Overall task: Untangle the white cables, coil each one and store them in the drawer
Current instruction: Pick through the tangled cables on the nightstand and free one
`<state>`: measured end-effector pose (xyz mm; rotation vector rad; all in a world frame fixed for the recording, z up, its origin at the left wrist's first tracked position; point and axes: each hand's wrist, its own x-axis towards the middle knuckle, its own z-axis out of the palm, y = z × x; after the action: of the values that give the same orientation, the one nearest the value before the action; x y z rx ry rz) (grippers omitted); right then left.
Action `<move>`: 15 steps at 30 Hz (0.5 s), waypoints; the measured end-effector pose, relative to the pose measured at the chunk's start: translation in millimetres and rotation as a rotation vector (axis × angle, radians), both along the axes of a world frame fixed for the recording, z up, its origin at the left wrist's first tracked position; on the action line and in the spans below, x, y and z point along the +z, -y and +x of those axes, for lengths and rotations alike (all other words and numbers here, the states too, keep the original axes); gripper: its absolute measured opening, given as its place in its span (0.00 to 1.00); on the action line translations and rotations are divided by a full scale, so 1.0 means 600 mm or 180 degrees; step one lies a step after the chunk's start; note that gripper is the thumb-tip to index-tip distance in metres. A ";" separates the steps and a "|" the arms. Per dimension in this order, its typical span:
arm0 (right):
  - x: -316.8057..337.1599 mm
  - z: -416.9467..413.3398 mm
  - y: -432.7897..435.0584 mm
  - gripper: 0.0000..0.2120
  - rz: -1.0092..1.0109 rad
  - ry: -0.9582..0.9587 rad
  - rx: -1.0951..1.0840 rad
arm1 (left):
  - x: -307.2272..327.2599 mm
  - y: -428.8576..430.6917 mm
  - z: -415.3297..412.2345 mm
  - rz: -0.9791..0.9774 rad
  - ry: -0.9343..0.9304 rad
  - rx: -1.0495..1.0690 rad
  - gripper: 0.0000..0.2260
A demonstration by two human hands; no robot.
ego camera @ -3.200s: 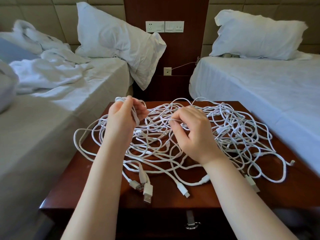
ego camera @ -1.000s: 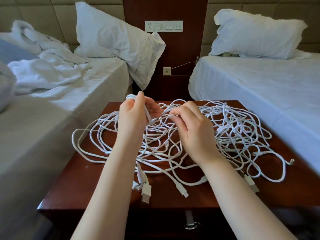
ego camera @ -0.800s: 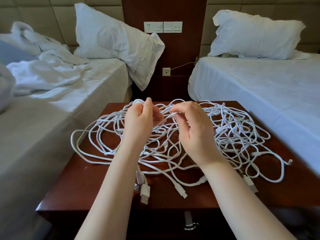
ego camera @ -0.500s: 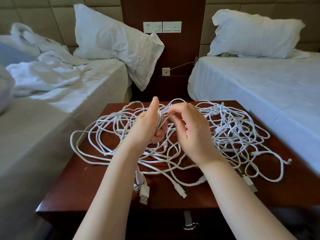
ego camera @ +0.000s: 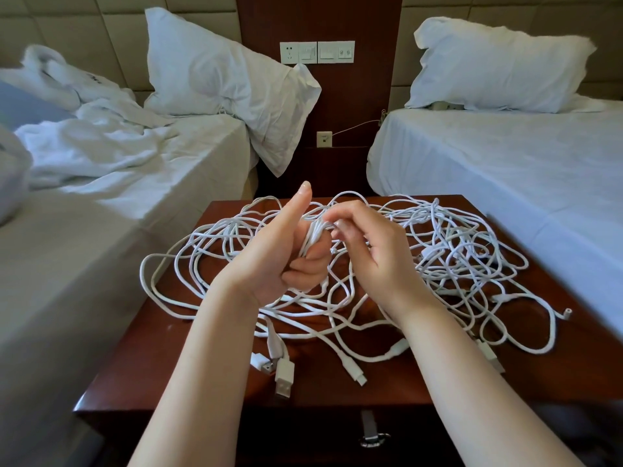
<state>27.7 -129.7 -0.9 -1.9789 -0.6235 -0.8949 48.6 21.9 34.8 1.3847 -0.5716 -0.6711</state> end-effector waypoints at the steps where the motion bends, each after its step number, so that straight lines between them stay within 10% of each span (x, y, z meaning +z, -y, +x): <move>1: -0.001 0.000 0.000 0.10 -0.0045 -0.0094 0.0032 | 0.000 -0.002 0.000 -0.0048 -0.0001 -0.0067 0.30; 15: -0.007 0.002 0.000 0.09 0.0027 0.0242 -0.0415 | 0.000 -0.005 -0.016 0.0645 0.0380 -0.0318 0.14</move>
<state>29.2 -129.7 -5.1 -2.0034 -0.5371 -1.0545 39.2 24.8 34.5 1.6015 -0.6855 -0.7462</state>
